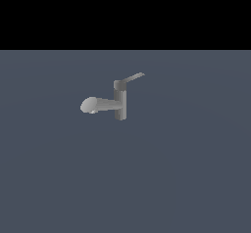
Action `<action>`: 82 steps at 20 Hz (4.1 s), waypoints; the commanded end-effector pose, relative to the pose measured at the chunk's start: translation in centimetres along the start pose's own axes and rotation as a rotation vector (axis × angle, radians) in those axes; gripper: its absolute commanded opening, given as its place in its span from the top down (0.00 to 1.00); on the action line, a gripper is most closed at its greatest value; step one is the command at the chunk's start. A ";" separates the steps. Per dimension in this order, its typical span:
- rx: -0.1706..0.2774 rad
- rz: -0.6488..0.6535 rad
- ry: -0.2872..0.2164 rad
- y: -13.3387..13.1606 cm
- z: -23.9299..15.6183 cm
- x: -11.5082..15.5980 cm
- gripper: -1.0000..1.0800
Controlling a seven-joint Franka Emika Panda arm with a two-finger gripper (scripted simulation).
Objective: Turn on the faucet by rotating a designated handle.
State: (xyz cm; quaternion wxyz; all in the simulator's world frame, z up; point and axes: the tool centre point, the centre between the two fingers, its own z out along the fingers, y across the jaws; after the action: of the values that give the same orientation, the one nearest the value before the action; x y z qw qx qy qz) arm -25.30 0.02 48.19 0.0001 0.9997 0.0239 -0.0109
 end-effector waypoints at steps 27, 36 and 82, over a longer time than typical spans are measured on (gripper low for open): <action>0.021 0.155 0.000 1.0 0.4 3.3 1.00; 0.056 0.378 -0.007 1.5 1.8 8.9 1.00; 0.036 1.692 -0.007 7.6 25.4 35.1 1.00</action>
State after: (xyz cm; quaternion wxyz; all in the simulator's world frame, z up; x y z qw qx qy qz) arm 9.05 -5.69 22.90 -0.0094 0.6932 -0.7206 -0.0132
